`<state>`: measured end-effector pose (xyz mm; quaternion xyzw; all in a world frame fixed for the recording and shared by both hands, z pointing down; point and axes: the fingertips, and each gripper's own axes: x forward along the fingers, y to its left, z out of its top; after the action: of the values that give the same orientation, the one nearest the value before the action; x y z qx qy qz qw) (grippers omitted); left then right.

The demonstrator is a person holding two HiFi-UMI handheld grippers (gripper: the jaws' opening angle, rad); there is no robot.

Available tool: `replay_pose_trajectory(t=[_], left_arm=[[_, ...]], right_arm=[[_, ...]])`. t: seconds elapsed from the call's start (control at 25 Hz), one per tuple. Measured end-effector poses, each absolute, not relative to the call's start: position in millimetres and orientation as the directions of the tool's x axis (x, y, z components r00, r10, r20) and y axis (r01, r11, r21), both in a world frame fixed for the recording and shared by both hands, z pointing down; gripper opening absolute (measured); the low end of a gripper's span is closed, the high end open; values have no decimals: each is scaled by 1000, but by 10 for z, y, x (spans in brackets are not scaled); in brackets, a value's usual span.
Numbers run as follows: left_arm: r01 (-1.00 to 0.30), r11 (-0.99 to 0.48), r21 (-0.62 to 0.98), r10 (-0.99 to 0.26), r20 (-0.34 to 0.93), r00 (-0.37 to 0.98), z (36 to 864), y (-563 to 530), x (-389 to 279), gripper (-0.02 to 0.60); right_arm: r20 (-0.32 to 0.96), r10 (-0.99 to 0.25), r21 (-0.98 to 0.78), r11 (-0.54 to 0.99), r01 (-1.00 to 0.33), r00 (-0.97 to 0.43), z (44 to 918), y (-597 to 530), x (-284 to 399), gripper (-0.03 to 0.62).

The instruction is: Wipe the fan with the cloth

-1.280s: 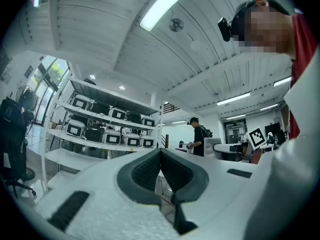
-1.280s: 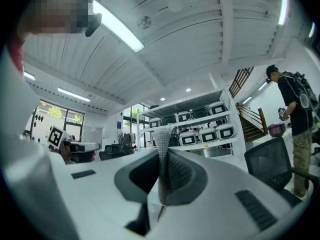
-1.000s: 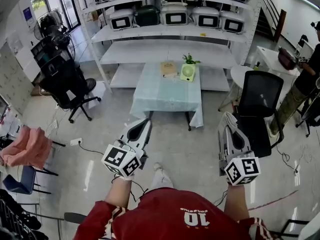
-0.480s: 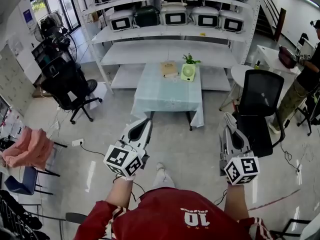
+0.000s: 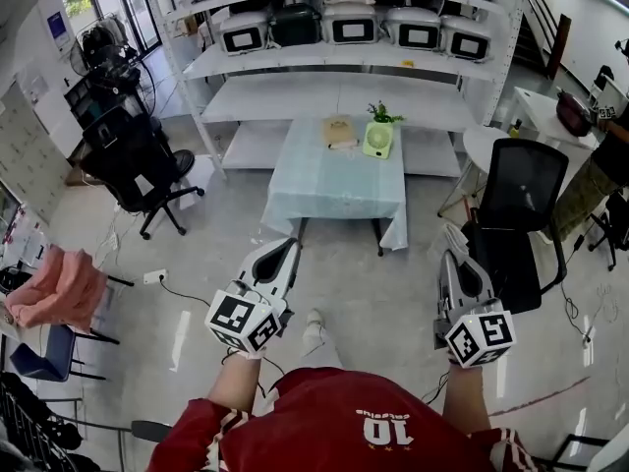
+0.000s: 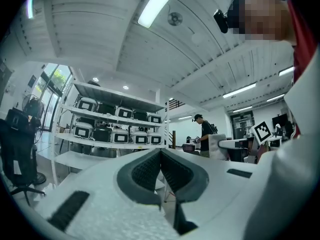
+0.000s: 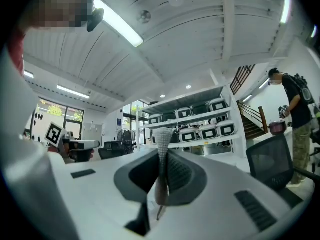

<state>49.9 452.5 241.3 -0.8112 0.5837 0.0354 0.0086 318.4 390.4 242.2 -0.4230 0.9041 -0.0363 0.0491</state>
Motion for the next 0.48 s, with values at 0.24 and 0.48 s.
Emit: replay_pose_trajectory(t=[0.24,0.48], left_arm=[[-955,-296,30,-954,-66,294,2497,4097,98,-2],[-953,-294,73,-954,-88,288,2458,3416,-516,0]], right_arm=[[-53,-778,-104,628,-771,-626,2428,3387,2858,17],[-50,-767,-132,640,-757,-640,2418,2574,2213,18]])
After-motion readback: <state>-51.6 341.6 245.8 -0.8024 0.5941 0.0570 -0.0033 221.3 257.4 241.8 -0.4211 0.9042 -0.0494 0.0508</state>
